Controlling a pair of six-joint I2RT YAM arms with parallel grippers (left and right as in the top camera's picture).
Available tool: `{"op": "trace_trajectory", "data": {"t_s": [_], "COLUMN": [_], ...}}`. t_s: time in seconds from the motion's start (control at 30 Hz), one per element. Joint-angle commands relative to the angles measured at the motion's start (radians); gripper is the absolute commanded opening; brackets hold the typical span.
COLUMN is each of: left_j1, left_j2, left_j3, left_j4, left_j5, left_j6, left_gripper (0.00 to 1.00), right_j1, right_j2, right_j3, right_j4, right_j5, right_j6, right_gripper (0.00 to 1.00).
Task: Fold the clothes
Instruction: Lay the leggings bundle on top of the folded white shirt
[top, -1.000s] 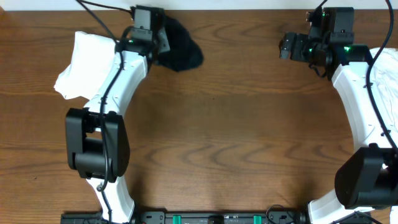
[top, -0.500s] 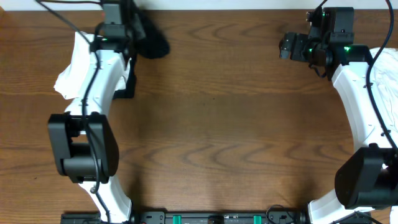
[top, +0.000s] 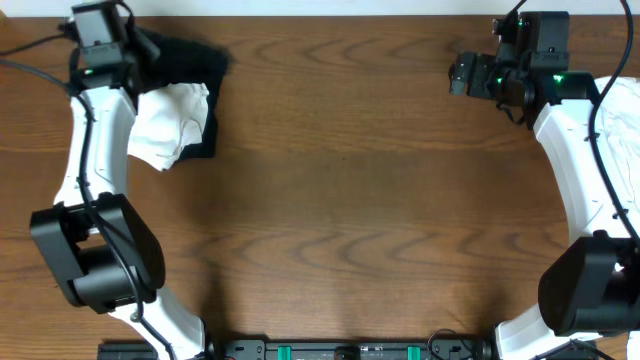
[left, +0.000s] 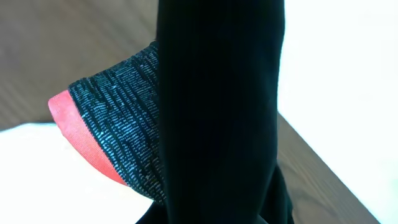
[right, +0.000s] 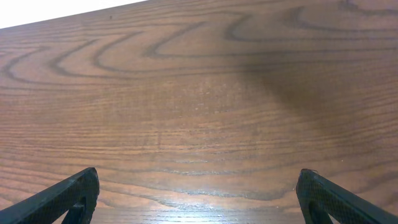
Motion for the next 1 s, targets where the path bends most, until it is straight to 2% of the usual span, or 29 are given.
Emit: {"op": "trace_trajectory", "data": {"t_s": [0.0,0.27,0.5,0.67,0.97], "left_j1": [0.011,0.033,0.053,0.053,0.058], "left_j2": [-0.032,-0.032,-0.032,-0.032,-0.032], "left_j3": [0.02,0.018,0.018,0.011,-0.076], "left_j4": [-0.046,-0.214,-0.298,-0.371,-0.382], "left_j5": [0.007,-0.042,-0.051,-0.056,-0.057], "left_j6": [-0.097,-0.259,-0.27,-0.328,-0.331], "left_gripper": [0.06,0.06,0.06,0.06,0.06], "right_j1": [-0.002,-0.002,-0.002,-0.002,-0.002], "right_j2": [0.003,0.003,0.003,0.003,0.003], "right_j3": [-0.003,-0.003,-0.003,-0.003,-0.003], "right_j4": [-0.001,-0.001,-0.001,-0.001,-0.001], "right_j5": [0.01,0.01,0.01,0.01,0.01], "right_j6": [0.0,0.0,0.0,0.0,0.0], "right_gripper": [0.99,0.99,0.99,0.99,0.99]}}
